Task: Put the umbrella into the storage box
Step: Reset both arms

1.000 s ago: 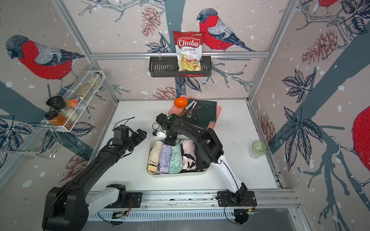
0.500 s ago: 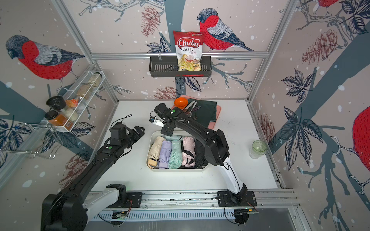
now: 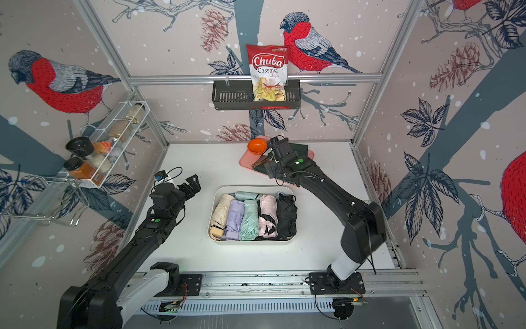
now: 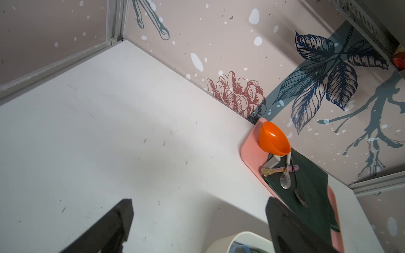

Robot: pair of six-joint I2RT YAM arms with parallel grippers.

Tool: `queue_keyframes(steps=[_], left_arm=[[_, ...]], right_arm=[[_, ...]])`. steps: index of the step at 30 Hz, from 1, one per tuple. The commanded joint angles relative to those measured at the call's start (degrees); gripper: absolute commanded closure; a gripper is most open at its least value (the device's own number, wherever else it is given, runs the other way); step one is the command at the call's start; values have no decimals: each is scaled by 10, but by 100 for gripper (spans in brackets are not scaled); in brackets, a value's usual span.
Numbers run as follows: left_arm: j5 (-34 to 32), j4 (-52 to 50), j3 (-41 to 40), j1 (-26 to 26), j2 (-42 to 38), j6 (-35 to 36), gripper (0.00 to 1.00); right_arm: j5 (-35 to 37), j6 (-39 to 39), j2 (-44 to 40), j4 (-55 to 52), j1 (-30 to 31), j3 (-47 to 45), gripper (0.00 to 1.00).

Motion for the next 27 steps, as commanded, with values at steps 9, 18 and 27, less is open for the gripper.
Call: queue_keyframes(steps=[9, 18, 27], left_arm=[[-34, 183, -67, 0, 20, 200, 2], [-68, 320, -143, 1, 64, 301, 2], [-79, 473, -166, 1, 167, 327, 3]], right_arm=[[24, 144, -211, 282, -205, -314, 0], [115, 103, -178, 364, -235, -381, 0], [101, 66, -181, 538, -263, -490, 0]])
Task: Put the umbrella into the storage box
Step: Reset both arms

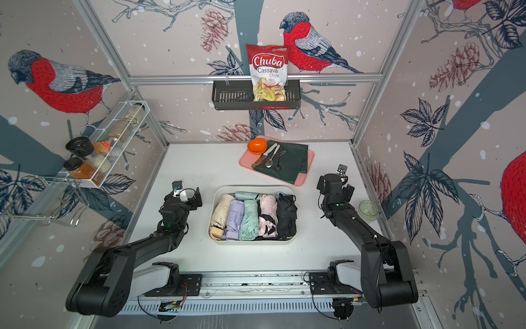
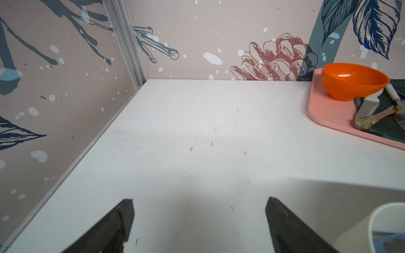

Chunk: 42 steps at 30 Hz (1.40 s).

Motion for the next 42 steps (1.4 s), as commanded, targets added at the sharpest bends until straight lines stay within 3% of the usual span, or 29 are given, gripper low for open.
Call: queue_keyframes(steps=[1, 9, 13, 15, 17, 19, 31, 33, 35, 42], left_arm=[[-6, 131, -7, 1, 25, 29, 3], [19, 274, -34, 15, 122, 37, 3], [55, 342, -35, 30, 183, 34, 3], [67, 318, -29, 33, 172, 34, 3], [113, 231, 13, 45, 166, 34, 4], [160, 189, 28, 80, 162, 7, 4], [149, 185, 30, 77, 161, 9, 3], [148, 185, 30, 78, 161, 10, 3], [147, 185, 30, 77, 161, 10, 3], [146, 185, 30, 75, 161, 10, 3]], right_arm=[[7, -32, -14, 124, -5, -39, 0], [-31, -68, -61, 328, -26, -159, 0], [-66, -57, -52, 351, -51, -178, 0], [-68, -60, -36, 377, -55, -185, 0], [-75, -64, -20, 402, -60, -192, 0], [-93, -77, 1, 456, -61, -206, 0], [-186, -112, 177, 642, -65, -204, 0], [-201, -109, 158, 597, -71, -198, 0], [-167, -92, 166, 580, -71, -184, 0], [-161, -86, 173, 611, -75, -194, 0]])
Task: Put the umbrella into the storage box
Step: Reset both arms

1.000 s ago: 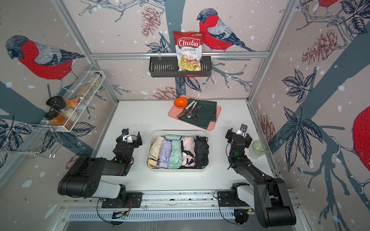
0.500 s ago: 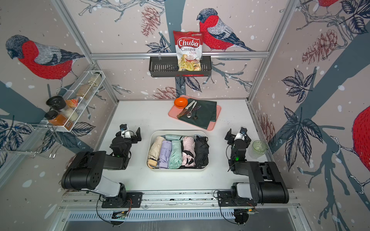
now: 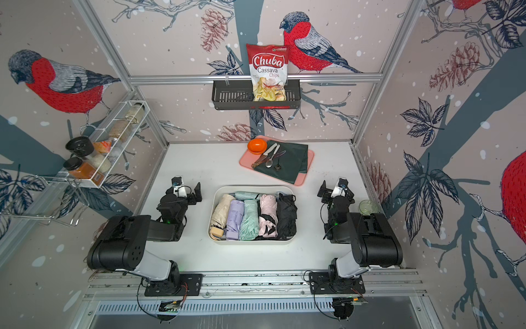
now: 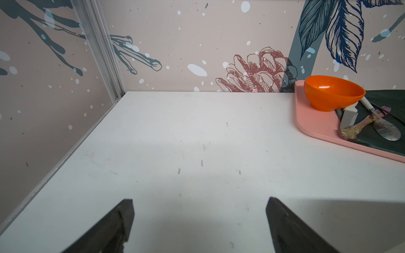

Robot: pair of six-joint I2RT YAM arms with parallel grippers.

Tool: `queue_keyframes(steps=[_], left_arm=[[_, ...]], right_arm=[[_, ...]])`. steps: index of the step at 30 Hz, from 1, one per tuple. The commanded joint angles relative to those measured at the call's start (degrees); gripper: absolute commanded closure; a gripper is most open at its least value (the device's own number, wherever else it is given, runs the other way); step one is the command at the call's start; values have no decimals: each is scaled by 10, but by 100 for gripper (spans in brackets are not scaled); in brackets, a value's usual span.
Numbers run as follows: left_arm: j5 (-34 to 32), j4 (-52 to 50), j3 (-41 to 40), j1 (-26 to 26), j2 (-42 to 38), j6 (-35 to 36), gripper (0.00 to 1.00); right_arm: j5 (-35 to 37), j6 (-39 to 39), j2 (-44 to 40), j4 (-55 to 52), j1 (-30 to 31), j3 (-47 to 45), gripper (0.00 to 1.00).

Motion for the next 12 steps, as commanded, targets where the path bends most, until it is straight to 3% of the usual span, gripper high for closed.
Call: queue_keyframes(steps=[1, 12], left_arm=[[-1, 12, 2, 0, -3, -2, 3], [-2, 12, 2, -1, -3, -2, 3]], right_arm=[[9, 10, 1, 23, 0, 0, 0], [9, 10, 1, 24, 0, 0, 0]])
